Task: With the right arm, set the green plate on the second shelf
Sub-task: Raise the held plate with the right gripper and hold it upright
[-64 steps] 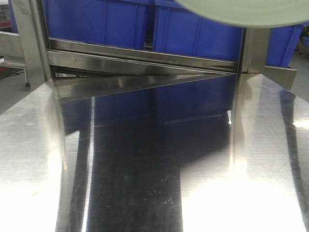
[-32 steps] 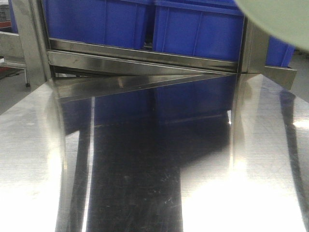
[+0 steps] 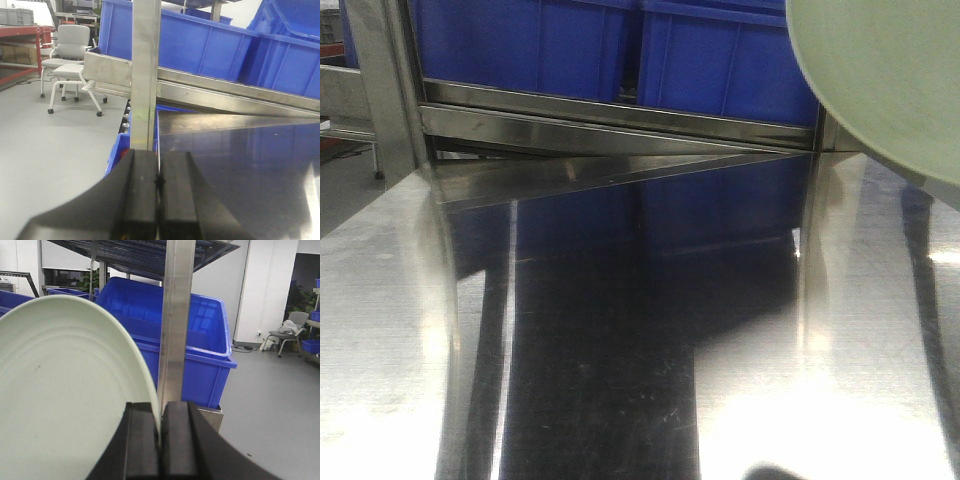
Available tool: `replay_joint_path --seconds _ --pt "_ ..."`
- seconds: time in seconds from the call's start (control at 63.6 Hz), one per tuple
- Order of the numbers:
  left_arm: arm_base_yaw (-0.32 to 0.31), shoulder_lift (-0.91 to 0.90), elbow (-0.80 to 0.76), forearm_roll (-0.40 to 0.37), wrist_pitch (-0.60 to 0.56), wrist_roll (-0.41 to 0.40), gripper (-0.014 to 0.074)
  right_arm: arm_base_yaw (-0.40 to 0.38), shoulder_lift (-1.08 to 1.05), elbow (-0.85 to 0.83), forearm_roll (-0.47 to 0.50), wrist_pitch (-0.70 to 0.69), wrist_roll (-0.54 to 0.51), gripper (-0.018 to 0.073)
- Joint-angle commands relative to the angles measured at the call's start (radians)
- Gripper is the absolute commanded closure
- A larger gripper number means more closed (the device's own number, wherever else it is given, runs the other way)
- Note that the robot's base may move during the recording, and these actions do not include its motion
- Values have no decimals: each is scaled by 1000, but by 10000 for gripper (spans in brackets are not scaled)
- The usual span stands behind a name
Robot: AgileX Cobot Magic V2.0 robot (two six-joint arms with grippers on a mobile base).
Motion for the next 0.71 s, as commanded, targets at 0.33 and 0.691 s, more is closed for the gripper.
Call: replay_joint_path --seconds 0.33,0.691 --pt "0 -17 41 -3 -80 -4 465 -4 6 -32 10 -123 8 529" --pt "0 -17 41 -3 -80 -4 465 -4 6 -32 10 -123 8 529"
